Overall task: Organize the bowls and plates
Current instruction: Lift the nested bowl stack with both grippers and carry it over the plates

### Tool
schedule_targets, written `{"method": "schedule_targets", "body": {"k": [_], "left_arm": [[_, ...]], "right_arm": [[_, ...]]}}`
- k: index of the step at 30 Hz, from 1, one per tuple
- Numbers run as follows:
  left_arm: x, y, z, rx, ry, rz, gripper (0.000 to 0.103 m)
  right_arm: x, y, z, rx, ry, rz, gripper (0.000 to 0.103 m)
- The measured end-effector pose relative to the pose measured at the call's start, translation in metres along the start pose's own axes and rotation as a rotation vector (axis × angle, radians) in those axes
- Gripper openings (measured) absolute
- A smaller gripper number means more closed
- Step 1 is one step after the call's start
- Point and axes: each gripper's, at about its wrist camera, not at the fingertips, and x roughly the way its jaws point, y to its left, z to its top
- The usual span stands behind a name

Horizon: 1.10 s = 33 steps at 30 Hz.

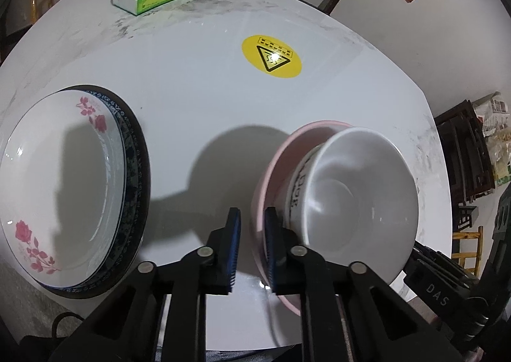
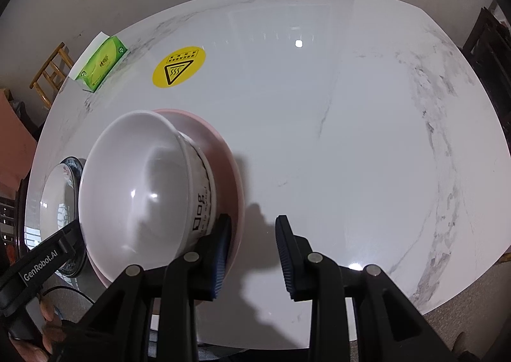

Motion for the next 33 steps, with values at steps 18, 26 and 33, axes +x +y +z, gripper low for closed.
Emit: {"method": "schedule_targets", "body": {"k": [18, 26, 33], "left_arm": [[0.001, 0.001, 0.005, -0.008, -0.015, -0.016, 0.006], [0.001, 0.001, 0.006, -0.014, -0.018, -0.023, 0.006], [0.001, 0.001, 0.006, -0.011, -0.019, -0.025, 0.005]], "right_arm": [[-0.002, 0.011, 0.000, -0.028, -0.002, 0.006, 0.011], [-0.001, 0.013, 0.001, -0.016, 0.000, 0.002, 0.010], [-0.001, 0.012, 0.002, -0.015, 0.002, 0.002, 0.011]]}}
